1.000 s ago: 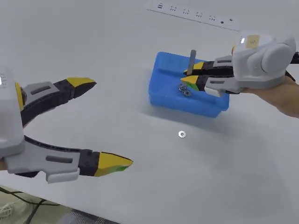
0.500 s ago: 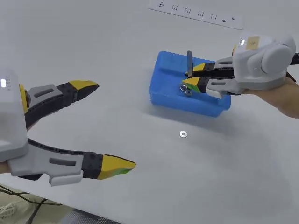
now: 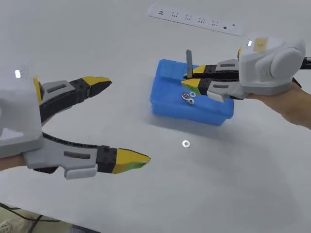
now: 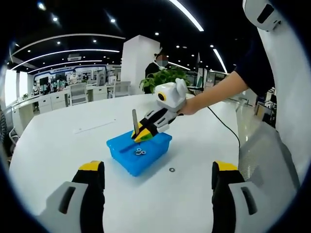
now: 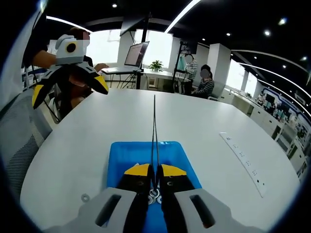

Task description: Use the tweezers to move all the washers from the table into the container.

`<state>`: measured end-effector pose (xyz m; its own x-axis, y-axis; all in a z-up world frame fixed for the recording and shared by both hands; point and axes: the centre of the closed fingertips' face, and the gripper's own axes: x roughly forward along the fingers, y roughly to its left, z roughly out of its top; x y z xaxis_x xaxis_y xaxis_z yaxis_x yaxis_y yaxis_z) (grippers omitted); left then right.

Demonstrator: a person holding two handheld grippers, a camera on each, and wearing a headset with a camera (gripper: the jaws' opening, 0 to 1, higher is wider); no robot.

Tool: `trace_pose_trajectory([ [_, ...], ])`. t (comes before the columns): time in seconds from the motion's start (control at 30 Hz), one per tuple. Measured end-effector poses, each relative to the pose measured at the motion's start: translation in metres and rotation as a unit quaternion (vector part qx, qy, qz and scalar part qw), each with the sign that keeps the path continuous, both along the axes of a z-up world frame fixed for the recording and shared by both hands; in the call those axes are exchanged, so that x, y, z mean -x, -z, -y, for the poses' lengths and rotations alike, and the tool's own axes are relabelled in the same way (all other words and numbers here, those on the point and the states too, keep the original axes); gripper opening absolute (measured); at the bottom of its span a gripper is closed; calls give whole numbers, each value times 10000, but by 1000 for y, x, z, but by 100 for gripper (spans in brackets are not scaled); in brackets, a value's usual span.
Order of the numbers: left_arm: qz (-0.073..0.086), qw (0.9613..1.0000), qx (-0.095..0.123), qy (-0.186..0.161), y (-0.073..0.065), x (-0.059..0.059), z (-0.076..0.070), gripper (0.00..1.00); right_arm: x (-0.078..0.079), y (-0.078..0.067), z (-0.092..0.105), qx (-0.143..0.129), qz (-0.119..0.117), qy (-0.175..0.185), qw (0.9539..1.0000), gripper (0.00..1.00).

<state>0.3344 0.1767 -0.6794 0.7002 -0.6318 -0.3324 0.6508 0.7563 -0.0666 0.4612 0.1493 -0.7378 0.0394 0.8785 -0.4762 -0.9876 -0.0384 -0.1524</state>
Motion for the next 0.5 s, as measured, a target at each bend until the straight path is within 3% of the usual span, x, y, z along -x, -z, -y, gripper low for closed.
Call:
trace_pose_trajectory([
  [0.27,330,9993,48,170,-18,-44,4,91,-2,-7,5,-54,54,58,10000,7],
  [0.33,425,9988,105,233,-24,-57,9,89,-1,-8,6,-48,89,56,9999,7],
  [0.4,625,9977,51,263,-30,-70,16,84,0,-9,7,-53,113,49,9999,7],
  [0.5,663,9970,163,353,-33,-84,27,82,2,-7,8,-42,139,38,9999,7],
])
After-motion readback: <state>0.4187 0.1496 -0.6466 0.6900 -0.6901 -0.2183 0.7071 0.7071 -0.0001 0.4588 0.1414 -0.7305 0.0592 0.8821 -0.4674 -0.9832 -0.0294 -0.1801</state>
